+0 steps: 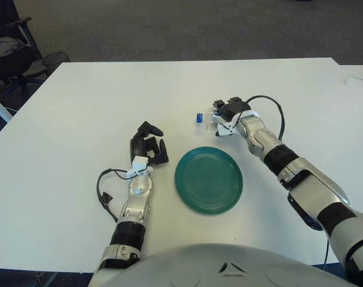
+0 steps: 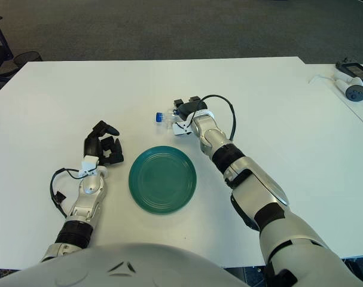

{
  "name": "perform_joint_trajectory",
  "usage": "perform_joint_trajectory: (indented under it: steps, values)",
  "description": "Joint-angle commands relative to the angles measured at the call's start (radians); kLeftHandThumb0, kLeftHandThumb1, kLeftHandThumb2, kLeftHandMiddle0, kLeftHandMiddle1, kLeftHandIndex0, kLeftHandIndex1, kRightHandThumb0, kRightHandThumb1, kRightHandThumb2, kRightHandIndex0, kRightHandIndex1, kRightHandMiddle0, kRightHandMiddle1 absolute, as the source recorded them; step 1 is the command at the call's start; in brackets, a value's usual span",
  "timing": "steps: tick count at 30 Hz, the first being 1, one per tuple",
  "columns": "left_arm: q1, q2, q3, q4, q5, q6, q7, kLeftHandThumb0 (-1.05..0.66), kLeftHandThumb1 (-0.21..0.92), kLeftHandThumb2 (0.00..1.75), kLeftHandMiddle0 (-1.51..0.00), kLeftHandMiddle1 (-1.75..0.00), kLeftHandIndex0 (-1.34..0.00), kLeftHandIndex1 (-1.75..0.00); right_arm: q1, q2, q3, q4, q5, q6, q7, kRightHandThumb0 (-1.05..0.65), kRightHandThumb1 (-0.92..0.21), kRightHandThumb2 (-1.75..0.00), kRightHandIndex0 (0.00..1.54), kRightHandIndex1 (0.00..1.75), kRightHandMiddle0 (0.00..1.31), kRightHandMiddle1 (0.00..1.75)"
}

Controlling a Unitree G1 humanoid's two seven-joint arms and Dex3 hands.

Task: Put the bottle into the plate.

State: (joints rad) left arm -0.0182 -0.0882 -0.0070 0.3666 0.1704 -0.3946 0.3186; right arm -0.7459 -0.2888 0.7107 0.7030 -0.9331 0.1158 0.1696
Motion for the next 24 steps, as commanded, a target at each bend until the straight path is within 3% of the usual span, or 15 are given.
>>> perform_joint_trajectory:
  steps: [1,4,5,6,8,10,11,12,14,17,21,24]
  values:
    - [0.031,-0.005,-0.012,0.033,0.016,0.045,0.002,-0.59,0.06,1.63,-1.32,-1.75,-0.83,-1.75,0.038,0.002,0.031,0.036,-0.014,-0.02,0.015,-0.77,-0.92,-0.46,0.08,0.23,0.0,0.39]
    - [0.031,-0.006,-0.012,0.032,0.022,0.048,0.013,-0.59,0.06,1.63,-1.31,-1.75,-0.83,-1.75,0.044,0.001,0.031,0.049,-0.013,-0.034,-0.031,-0.76,-0.92,-0.44,0.15,0.26,0.0,0.47]
    - [0.031,-0.006,-0.012,0.032,0.024,0.049,0.015,-0.59,0.06,1.63,-1.31,-1.75,-0.83,-1.75,0.045,0.002,0.03,0.055,-0.012,-0.039,-0.048,-0.72,-0.9,-0.43,0.15,0.61,0.0,0.68]
    - [0.031,-0.006,-0.013,0.032,0.024,0.049,0.017,-0.59,0.07,1.63,-1.31,-1.75,-0.83,-1.75,0.046,0.003,0.028,0.063,-0.011,-0.043,-0.069,-0.71,-0.89,-0.43,0.14,0.76,0.0,0.76]
    - [0.031,-0.006,-0.013,0.032,0.025,0.05,0.019,-0.59,0.07,1.63,-1.31,-1.75,-0.83,-1.75,0.045,0.008,0.025,0.081,-0.008,-0.05,-0.104,-0.65,-0.81,-0.5,0.21,1.24,0.0,1.11]
    - [0.031,-0.005,-0.014,0.032,0.027,0.051,0.02,-0.59,0.07,1.63,-1.31,-1.75,-0.83,-1.75,0.046,0.013,0.018,0.101,-0.004,-0.057,-0.155,-0.61,-0.74,-0.6,0.24,1.44,0.0,1.33]
    - [0.031,-0.004,-0.015,0.032,0.028,0.052,0.019,-0.59,0.07,1.63,-1.31,-1.75,-0.83,-1.75,0.05,0.02,0.005,0.124,0.003,-0.073,-0.233,-0.53,-0.72,-0.66,0.3,1.55,0.12,1.47]
    - [0.031,-0.004,-0.016,0.031,0.029,0.053,0.019,-0.59,0.07,1.63,-1.31,-1.75,-0.83,-1.75,0.053,0.025,-0.004,0.141,0.008,-0.085,-0.29,-0.42,-0.63,-0.8,0.39,1.56,0.18,1.52]
    - [0.034,-0.003,-0.016,0.027,0.029,0.054,0.017,-0.59,0.07,1.63,-1.31,-1.75,-0.83,-1.75,0.058,0.044,-0.045,0.202,0.048,-0.142,-0.431,-0.18,-0.31,-1.22,0.67,1.55,0.4,1.66]
    - [0.039,-0.003,-0.017,0.02,0.027,0.059,0.014,-0.59,0.07,1.63,-1.31,-1.75,-0.82,-1.75,0.059,0.061,-0.084,0.253,0.093,-0.206,-0.528,-0.06,-0.09,-1.49,0.85,1.54,0.56,1.72]
    - [0.044,-0.005,-0.017,0.009,0.019,0.07,0.005,-0.59,0.07,1.62,-1.3,-1.75,-0.82,-1.75,0.056,0.075,-0.122,0.31,0.139,-0.289,-0.624,-0.01,0.04,-1.66,0.94,1.57,0.66,1.74]
    - [0.047,-0.005,-0.017,0.0,0.011,0.075,-0.003,-0.58,0.08,1.61,-1.3,-1.75,-0.81,-1.75,0.053,0.08,-0.14,0.343,0.161,-0.339,-0.669,-0.01,0.08,-1.71,0.96,1.59,0.68,1.74]
